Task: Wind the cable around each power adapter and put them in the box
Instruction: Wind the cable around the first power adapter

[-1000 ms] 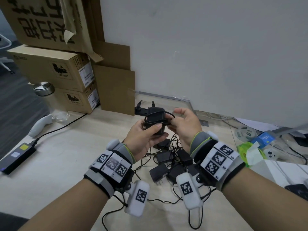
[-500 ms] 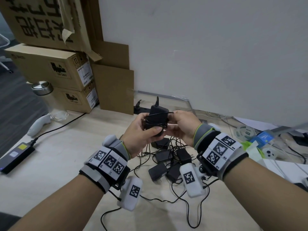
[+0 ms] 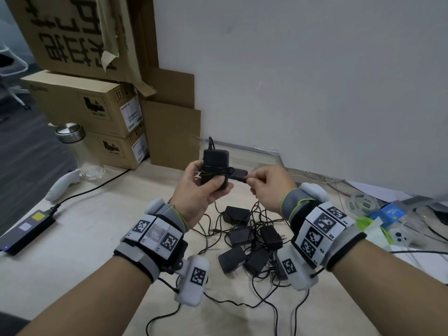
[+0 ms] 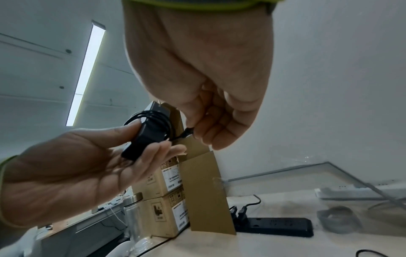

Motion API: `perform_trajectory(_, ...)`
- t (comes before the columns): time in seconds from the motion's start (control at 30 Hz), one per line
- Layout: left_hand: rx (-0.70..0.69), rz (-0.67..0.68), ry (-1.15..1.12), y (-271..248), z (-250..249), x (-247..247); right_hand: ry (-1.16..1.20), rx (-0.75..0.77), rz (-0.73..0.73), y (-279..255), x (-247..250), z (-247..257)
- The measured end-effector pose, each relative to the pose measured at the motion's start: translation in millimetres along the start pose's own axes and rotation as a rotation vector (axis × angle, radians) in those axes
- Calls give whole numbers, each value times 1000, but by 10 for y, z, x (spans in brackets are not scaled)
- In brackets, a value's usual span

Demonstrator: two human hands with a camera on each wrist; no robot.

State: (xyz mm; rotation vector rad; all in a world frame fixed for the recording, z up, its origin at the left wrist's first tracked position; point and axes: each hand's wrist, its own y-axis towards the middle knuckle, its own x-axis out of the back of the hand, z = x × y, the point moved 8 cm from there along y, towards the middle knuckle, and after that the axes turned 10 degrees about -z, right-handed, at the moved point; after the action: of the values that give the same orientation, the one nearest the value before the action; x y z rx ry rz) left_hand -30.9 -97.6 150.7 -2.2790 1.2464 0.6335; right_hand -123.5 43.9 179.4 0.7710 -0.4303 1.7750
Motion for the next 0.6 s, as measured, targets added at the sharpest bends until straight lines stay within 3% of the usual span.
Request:
perform_trajectory(0.23,20,-54,26,97,1,225,15,24,-22,27,-22,-38)
perform_trajectory(0.37,60,-98,150,134,118,450,-15,-5,123,-71,-250,-129)
perform_trajectory(0.6,129,-323,268,143,343,1228,-125,-51,156,-178,-686,-352)
